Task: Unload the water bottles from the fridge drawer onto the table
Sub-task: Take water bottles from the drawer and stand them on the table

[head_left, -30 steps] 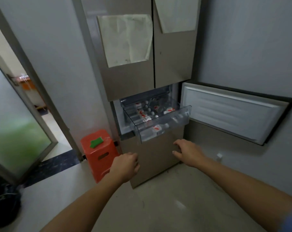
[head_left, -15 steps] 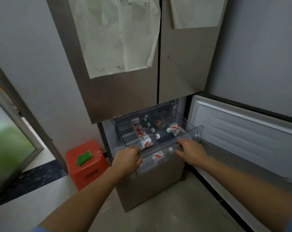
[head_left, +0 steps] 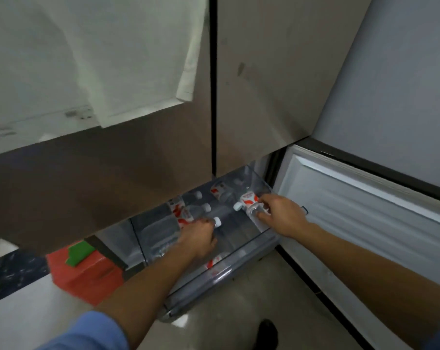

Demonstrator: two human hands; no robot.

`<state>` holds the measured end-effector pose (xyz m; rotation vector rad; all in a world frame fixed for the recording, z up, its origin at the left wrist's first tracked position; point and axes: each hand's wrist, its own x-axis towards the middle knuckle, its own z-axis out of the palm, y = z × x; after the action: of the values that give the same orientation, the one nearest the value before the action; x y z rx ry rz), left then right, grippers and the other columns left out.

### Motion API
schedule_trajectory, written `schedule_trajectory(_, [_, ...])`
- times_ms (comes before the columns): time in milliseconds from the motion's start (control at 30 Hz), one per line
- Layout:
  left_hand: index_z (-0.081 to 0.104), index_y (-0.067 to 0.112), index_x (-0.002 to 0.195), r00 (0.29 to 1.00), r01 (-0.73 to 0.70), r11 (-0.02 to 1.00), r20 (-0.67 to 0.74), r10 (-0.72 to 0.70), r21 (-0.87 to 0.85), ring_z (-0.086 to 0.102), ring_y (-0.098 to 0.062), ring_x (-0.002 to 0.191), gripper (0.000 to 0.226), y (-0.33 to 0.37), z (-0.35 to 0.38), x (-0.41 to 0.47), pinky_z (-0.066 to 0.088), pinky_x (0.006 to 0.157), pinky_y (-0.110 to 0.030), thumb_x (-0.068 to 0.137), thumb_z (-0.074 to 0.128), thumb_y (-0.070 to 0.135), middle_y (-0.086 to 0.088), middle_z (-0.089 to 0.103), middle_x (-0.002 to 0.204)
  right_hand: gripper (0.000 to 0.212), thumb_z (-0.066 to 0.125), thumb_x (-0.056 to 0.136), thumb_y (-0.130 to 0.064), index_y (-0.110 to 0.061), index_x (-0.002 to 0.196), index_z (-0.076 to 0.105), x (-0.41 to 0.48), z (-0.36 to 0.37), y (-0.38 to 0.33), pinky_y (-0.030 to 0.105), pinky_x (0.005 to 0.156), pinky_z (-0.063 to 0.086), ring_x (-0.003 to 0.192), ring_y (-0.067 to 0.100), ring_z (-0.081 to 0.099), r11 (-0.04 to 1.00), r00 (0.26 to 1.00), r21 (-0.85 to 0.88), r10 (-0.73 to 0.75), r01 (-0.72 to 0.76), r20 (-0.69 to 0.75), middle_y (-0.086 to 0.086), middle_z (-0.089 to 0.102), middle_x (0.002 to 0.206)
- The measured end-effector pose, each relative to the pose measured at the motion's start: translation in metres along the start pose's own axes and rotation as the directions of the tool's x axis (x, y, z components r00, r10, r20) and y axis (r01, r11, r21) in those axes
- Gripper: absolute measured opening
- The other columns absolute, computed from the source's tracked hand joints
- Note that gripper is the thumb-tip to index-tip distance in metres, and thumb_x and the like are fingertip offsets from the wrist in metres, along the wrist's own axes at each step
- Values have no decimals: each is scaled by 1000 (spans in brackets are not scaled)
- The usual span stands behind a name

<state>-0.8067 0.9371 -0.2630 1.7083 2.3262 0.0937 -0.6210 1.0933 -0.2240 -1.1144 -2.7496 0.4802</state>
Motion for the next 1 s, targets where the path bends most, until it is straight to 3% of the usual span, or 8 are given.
schedule_trajectory(200, [50, 17, 128, 978, 159, 987, 136, -161, 24, 51, -29, 117, 38, 0, 32, 59, 42, 95, -36, 92, 54, 28, -12, 52, 133, 43, 57, 91, -43, -19, 126, 57, 50, 27, 35, 23, 78, 36, 102, 25, 61, 997, 990, 69, -50, 41, 133, 6, 64, 117])
schedule_trajectory(300, [46, 19, 132, 960, 200, 967, 164, -225, 156, 48, -28, 121, 42, -2, 46, 75, 35, 100, -38, 93, 51, 31, -11, 52, 135, 41, 55, 91, -40, -25, 129, 55, 76, 35, 50, 27, 85, 43, 107, 26, 60, 988, 963, 47, -156, 149, 219, 4, 61, 123])
schedule_trajectory(467, [49, 23, 130, 966, 136, 968, 189, -177, 212, 41, -26, 128, 50, 10, 56, 77, 24, 107, -41, 83, 58, 39, -8, 51, 135, 20, 55, 88, -38, -19, 93, 57, 109, 51, 59, 28, 66, 39, 88, 29, 62, 945, 906, 38, -322, 324, 274, 6, 65, 99])
schedule_trajectory(567, [58, 22, 121, 994, 67, 979, 68, -81, 191, 46, -25, 120, 50, 19, 43, 56, 30, 102, -39, 77, 61, 46, -3, 56, 126, 20, 55, 87, -40, -21, 95, 56, 126, 66, 50, 29, 65, 40, 89, 29, 63, 927, 870, 49, -365, 371, 331, 6, 67, 97])
schedule_trajectory(667, [66, 21, 90, 991, 38, 976, -133, -9, 214, 59, -22, 89, 41, 25, 18, 25, 49, 77, -33, 59, 74, 46, -2, 64, 93, 36, 55, 89, -41, -18, 117, 55, 140, 83, 27, 35, 78, 49, 100, 30, 61, 912, 829, -11, -367, 409, 421, 10, 65, 113])
schedule_trajectory(767, [63, 17, 87, 950, 105, 983, -307, -54, 151, 58, -22, 81, 36, 21, 2, -4, 50, 65, -31, 62, 75, 39, -5, 61, 90, 48, 55, 91, -39, -12, 130, 47, 151, 106, -1, 37, 86, 49, 109, 33, 58, 899, 802, -7, -387, 438, 454, 15, 57, 127])
schedule_trajectory(900, [61, 16, 92, 903, 258, 963, -373, -213, 76, 56, -19, 76, 32, 12, -12, -38, 51, 57, -31, 72, 73, 38, -5, 59, 93, 39, 49, 96, -26, -16, 134, 49, 163, 129, -38, 37, 93, 42, 122, 34, 47, 937, 809, 178, -350, 301, 472, 17, 44, 141])
schedule_trajectory(1000, [60, 19, 96, 859, 362, 932, -401, -319, 33, 58, -16, 74, 28, 8, -12, -62, 53, 60, -28, 80, 67, 41, -2, 62, 92, 36, 41, 100, -34, -11, 124, 55, 165, 147, -58, 42, 84, 51, 103, 35, 61, 919, 818, 381, -143, -98, 556, 20, 58, 124])
